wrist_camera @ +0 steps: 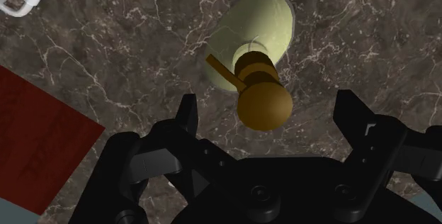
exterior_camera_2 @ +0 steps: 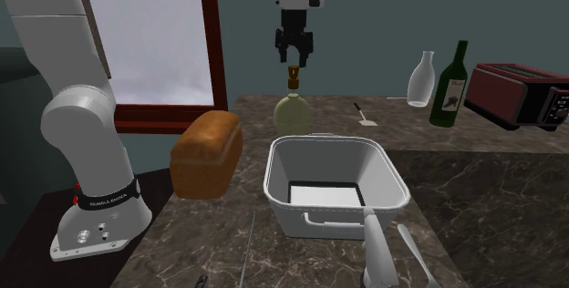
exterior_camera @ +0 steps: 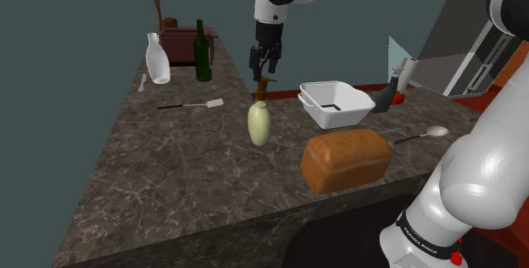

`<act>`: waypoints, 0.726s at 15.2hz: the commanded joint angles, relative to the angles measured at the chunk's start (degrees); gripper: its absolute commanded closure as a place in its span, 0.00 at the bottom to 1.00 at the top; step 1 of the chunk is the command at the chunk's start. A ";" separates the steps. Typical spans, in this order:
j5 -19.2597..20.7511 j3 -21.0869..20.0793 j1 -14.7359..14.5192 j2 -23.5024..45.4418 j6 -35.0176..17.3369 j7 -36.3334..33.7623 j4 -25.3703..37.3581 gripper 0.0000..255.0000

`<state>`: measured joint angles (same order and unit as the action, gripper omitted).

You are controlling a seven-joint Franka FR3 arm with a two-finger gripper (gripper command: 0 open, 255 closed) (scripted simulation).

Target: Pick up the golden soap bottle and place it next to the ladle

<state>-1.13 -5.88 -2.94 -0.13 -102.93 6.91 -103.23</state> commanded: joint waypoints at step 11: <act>0.04 -0.12 -0.12 1.22 -5.32 -0.08 -4.10 0.00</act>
<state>-1.09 -6.00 -3.06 1.07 -108.21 6.84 -107.31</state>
